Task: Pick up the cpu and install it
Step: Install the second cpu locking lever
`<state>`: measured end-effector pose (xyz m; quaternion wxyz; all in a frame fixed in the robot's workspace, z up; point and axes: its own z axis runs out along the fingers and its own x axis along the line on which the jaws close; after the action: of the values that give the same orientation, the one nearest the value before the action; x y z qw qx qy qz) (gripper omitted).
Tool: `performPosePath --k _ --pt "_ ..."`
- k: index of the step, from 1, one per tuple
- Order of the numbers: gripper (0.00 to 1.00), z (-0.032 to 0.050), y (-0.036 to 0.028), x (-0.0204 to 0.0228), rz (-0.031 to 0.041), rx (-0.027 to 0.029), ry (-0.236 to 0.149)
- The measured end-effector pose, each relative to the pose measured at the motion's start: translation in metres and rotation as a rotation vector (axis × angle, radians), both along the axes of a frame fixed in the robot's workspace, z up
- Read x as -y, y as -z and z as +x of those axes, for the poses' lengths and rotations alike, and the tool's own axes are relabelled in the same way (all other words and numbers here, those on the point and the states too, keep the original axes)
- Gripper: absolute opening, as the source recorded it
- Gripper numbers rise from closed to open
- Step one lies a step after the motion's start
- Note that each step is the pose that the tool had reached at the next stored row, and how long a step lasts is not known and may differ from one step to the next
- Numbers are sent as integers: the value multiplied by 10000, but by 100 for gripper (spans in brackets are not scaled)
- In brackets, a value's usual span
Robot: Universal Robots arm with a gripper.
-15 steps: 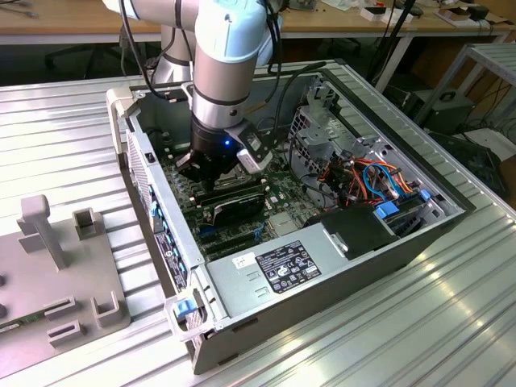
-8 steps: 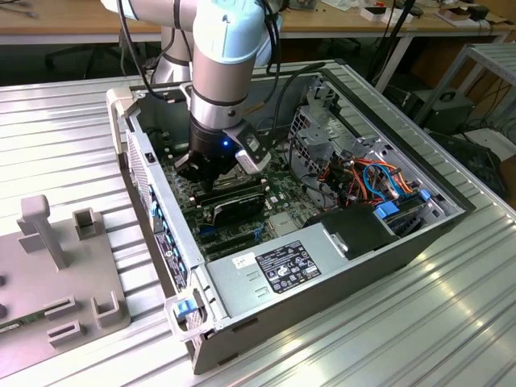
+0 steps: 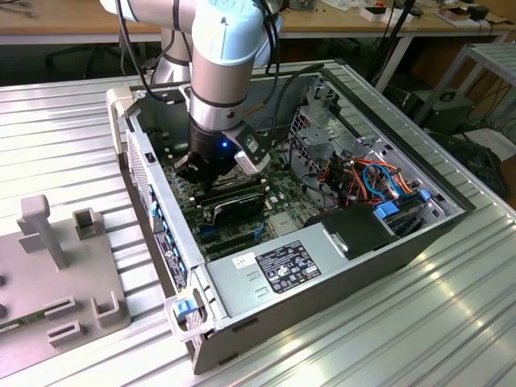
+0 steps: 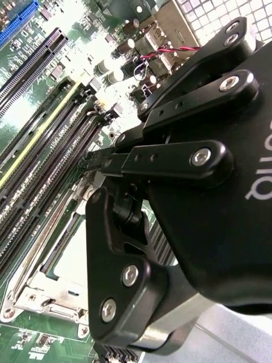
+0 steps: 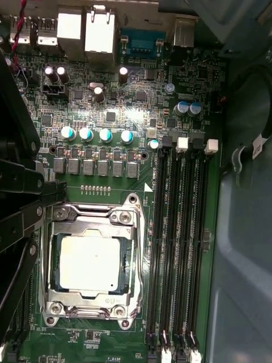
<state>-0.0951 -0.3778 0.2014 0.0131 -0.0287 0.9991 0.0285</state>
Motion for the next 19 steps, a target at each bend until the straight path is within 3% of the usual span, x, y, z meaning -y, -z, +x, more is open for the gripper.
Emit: performPosePath --k 10,14,19 --pt "11 0 -28 5 2 2 1" --pt "11 0 -92 6 -10 1 0" --pt "11 0 -231 5 -20 1 0"
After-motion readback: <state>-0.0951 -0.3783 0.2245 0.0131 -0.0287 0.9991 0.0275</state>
